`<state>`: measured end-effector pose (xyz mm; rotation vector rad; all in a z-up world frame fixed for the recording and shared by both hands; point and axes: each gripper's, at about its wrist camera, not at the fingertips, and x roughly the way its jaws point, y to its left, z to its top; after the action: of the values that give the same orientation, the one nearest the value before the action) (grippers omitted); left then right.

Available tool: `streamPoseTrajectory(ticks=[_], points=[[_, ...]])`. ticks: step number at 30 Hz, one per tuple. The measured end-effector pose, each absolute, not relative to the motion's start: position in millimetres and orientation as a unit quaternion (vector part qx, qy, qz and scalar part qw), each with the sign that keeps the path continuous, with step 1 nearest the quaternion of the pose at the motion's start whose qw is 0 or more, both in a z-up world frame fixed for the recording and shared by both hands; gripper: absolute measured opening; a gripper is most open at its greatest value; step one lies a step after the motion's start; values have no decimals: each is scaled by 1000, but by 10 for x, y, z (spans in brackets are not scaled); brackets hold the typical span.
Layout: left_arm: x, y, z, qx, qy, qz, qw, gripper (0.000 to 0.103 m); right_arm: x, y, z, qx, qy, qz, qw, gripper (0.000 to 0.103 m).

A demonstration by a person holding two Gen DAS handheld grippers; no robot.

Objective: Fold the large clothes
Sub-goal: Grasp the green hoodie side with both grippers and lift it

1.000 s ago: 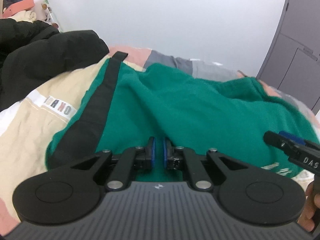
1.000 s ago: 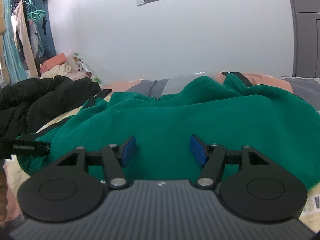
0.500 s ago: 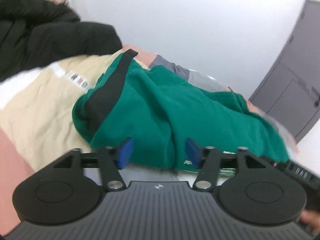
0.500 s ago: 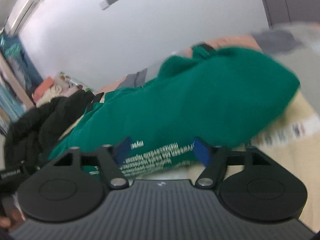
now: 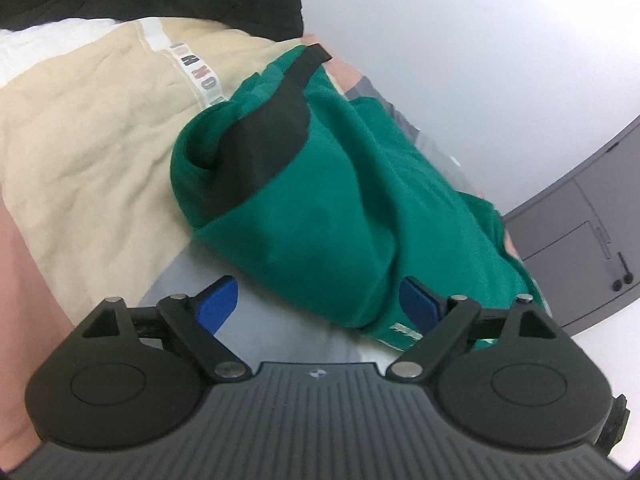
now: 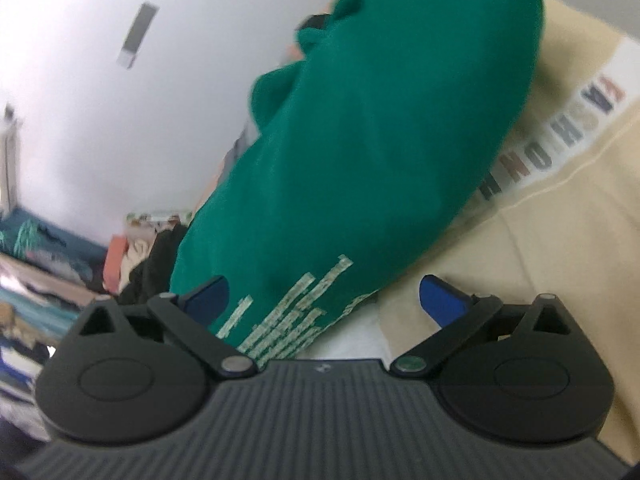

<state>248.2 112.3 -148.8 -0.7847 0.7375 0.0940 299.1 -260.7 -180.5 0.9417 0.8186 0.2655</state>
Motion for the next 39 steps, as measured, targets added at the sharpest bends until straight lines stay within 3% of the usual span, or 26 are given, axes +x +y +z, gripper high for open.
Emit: streamPoseTrajectory(ticks=[8, 16, 29, 31, 39], points=[[2565, 1330, -1794, -489, 358, 29, 795, 98, 3254, -2659, -2017, 515, 356, 121, 771, 103], [2558, 1569, -1967, -607, 287, -12, 741, 98, 3140, -2638, -1969, 530, 334, 156, 763, 103], [2801, 1603, -2180, -650, 263, -28, 713, 96, 3062, -2944, -2116, 588, 306, 84, 744, 103], [2836, 1613, -2180, -652, 256, -22, 713, 95, 3110, -2945, -2118, 585, 299, 80, 749, 102], [2879, 1654, -2213, -633, 266, 28, 727, 69, 3392, -2955, -2159, 532, 286, 53, 796, 90]])
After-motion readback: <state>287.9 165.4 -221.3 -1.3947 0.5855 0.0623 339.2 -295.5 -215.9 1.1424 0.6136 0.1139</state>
